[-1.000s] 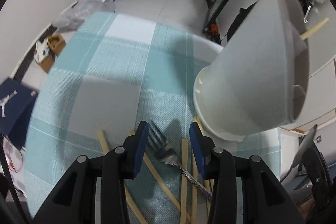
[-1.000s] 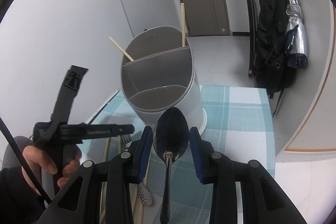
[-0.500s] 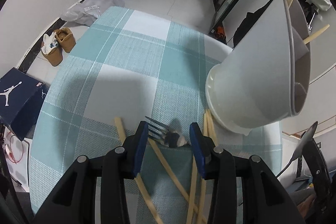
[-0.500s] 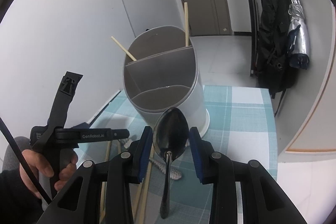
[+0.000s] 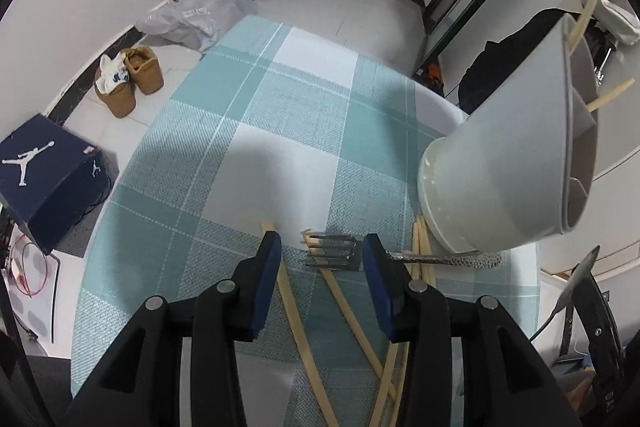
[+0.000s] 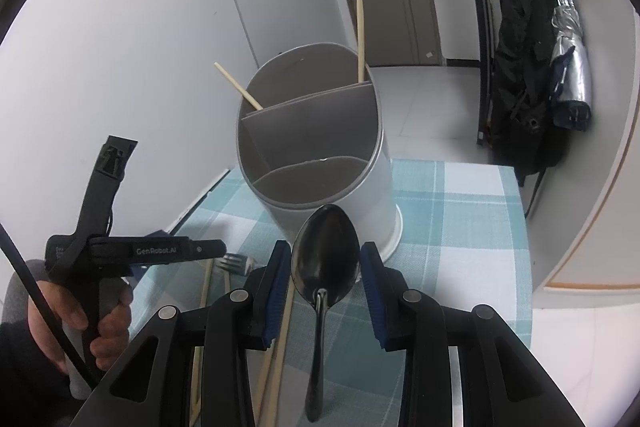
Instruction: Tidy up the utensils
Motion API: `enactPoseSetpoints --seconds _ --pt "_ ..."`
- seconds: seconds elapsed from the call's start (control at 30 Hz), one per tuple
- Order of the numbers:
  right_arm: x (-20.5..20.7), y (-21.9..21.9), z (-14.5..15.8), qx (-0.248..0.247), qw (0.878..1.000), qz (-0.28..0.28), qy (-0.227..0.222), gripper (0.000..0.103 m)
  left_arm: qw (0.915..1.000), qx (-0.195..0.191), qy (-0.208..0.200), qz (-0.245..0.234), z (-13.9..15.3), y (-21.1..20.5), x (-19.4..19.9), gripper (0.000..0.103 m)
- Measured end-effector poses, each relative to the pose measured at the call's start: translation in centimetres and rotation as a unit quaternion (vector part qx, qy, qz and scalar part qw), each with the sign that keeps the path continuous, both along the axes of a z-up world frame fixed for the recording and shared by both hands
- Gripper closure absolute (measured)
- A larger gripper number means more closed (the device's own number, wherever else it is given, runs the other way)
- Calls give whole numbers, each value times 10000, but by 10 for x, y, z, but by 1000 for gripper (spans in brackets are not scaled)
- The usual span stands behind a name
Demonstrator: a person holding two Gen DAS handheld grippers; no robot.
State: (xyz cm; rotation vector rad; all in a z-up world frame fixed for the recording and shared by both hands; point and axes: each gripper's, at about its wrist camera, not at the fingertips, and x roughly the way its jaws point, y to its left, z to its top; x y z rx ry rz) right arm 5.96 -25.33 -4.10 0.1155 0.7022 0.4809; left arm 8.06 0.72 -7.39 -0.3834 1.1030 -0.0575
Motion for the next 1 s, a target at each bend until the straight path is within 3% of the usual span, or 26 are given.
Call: enactPoseSetpoints --seconds 0.13,0.3,0.4,0.43,0.67,1.0 --pt "1 0 0 1 10000 9 -21 69 9997 30 120 -233 -7 -7 4 63" --pt "2 -1 -2 3 10000 -4 -11 69 9984 368 149 -407 -7 -17 5 63" --pt "3 -1 -2 0 10000 -14 -4 69 9977 532 151 -395 -7 -17 6 78" --pt "3 -1 -1 5 10000 -14 -2 69 9977 539 165 -388 -7 -16 6 88" --pt "1 0 -1 -7 10000 4 -34 69 9979 596 78 -242 -3 -11 3 103" --pt "3 -1 2 70 9999 -64 -40 69 9998 76 -141 -123 12 -5 -3 103"
